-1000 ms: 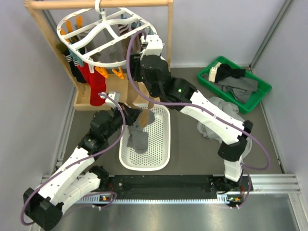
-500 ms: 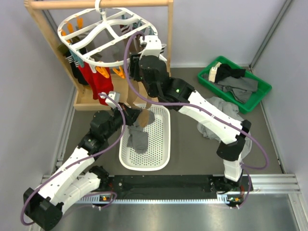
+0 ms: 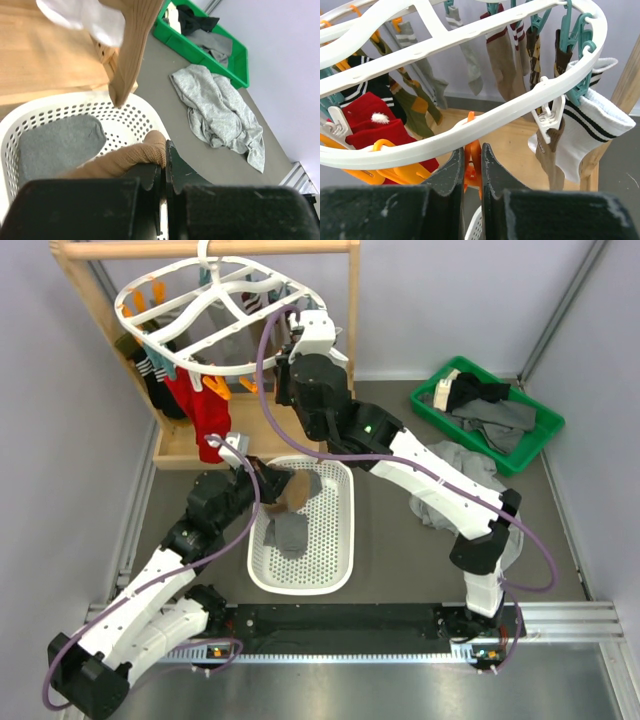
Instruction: Remove the socks clipped to the hanger
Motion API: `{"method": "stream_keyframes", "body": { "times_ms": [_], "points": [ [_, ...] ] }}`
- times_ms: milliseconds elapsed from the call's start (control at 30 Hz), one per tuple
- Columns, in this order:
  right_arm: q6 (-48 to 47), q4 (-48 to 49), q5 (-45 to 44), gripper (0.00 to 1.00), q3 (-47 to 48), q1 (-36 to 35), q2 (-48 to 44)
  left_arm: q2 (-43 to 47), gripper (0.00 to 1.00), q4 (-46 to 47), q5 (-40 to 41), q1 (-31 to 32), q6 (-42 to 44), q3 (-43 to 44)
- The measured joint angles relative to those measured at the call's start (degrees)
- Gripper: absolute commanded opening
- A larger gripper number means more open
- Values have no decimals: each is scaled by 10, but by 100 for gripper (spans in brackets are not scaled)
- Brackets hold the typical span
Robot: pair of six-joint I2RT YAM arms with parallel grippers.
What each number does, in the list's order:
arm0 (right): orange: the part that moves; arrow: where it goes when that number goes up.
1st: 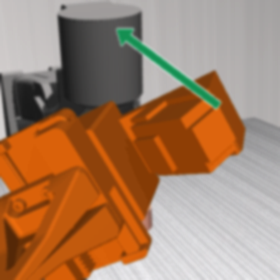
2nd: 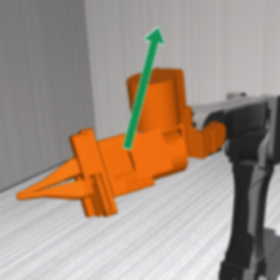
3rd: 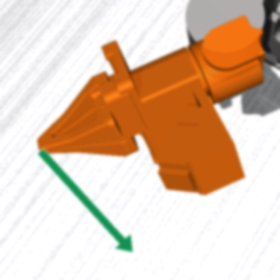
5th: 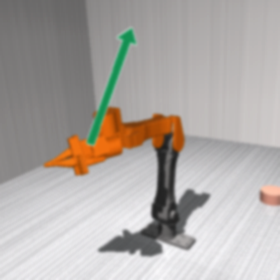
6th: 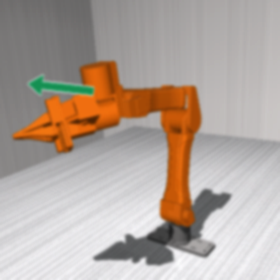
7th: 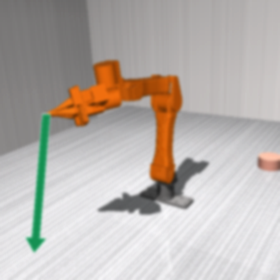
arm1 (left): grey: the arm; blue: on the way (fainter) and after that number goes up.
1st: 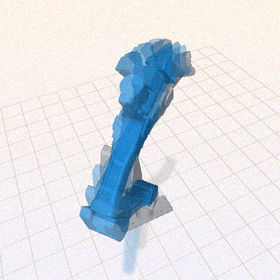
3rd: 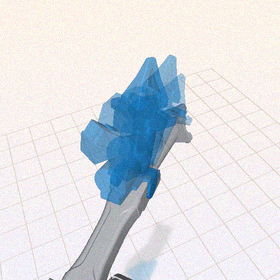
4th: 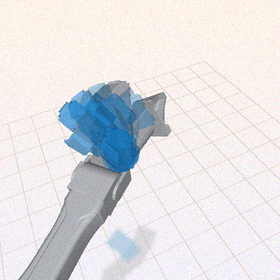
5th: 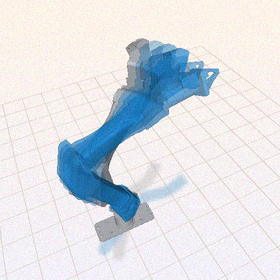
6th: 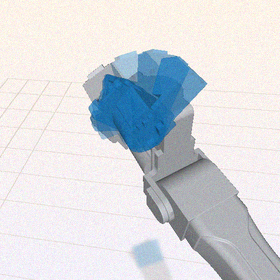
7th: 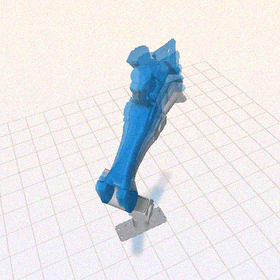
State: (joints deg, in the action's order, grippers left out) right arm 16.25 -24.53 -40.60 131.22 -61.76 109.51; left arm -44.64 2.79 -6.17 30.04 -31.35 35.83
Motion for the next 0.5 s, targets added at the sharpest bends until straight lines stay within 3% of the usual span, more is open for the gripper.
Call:
{"method": "stream_keyframes", "body": {
  "times_ms": [133, 200, 300, 333, 367, 433, 500],
  "points": [
    [6, 6, 6, 0, -7, 0, 0, 15, 0, -5, -4, 0, -9, -21],
    [13, 12, 12, 0, -16, 0, -2, 24, 7, -3, -10, 0, -18, -41],
    [26, 15, 23, 0, -26, 0, -3, 30, 41, -2, -20, 0, -34, -79],
    [31, 16, 28, 0, -26, 0, -3, 32, 63, -3, -23, 0, -43, -93],
    [35, 17, 31, 0, -26, 0, -3, 32, 78, -5, -24, 0, -47, -104],
    [46, 18, 42, 0, -26, 0, -6, 33, 93, -9, -25, 0, -51, -117],
    [55, 18, 49, 0, -26, 0, -10, 33, 96, -10, -18, 0, -48, -118]
  ]
}}
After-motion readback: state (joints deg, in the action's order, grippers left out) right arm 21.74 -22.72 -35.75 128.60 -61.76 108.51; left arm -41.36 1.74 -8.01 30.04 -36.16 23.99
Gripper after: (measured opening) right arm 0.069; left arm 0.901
